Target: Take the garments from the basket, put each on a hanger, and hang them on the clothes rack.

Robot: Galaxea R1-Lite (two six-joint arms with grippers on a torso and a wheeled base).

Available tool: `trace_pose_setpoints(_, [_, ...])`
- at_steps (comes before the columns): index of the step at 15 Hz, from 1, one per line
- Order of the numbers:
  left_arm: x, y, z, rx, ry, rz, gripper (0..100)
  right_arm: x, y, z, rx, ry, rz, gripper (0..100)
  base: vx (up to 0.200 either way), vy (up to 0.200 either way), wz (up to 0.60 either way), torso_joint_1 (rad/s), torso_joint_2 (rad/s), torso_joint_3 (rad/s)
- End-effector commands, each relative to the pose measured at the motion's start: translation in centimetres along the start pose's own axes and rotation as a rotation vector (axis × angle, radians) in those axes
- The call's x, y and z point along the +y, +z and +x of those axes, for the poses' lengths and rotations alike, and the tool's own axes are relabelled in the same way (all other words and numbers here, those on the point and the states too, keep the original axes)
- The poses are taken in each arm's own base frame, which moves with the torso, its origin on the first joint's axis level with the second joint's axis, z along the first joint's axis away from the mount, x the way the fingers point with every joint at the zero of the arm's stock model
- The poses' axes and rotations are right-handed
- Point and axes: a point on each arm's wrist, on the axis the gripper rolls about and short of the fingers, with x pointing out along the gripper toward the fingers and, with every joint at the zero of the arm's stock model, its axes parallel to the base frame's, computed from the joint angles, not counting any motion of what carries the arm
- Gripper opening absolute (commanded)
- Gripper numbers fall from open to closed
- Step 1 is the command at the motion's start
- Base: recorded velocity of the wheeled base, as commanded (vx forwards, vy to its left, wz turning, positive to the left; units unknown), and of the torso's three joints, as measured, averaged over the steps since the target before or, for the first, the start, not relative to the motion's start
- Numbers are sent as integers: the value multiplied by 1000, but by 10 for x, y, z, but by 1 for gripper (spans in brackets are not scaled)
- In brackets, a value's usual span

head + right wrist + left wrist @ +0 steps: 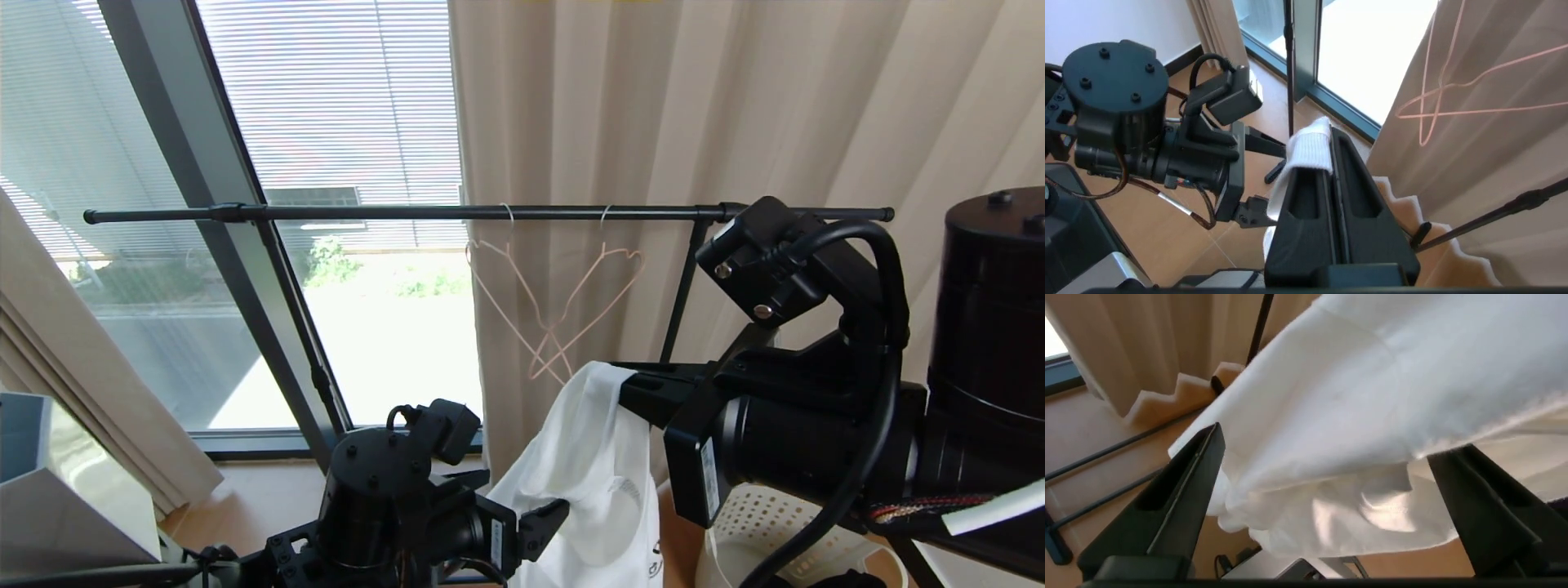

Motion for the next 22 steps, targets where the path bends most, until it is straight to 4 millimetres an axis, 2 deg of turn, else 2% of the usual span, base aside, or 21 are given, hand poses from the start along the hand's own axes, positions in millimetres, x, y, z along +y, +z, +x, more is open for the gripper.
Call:
trace_pose_setpoints(1, [2, -4, 9, 16, 19, 0, 100, 2, -2, 1, 8, 7, -4, 0, 0, 0, 0, 0, 0, 0])
trace_pose_setpoints(4, [13, -7, 17, 28, 65, -12, 100, 1, -1, -3, 0, 4, -4, 0, 0, 0, 0, 0, 0, 0])
trace_pose_setpoints(8, [20, -7, 17, 35, 87, -15, 100, -8, 6, -15, -39, -22, 6, 0, 0, 0, 0, 0, 0, 0])
trace_pose_setpoints(17, [24, -6, 17, 24, 124, 2, 100, -33, 10, -18, -59, -118, 20, 0, 0, 0, 0, 0, 0, 0])
trace_pose_setpoints(18, [24, -6, 17, 20, 131, 2, 0, -37, 9, -17, -53, -134, 9, 0, 0, 0, 0, 0, 0, 0])
trace_pose_setpoints(20, [24, -4, 15, 10, 137, 2, 0, -41, 9, -16, -49, -150, 4, 0, 0, 0, 0, 0, 0, 0])
trace_pose_setpoints(22, [19, 3, 6, -22, 124, 21, 0, -54, 7, -9, -30, -202, 11, 0, 0, 0, 0, 0, 0, 0])
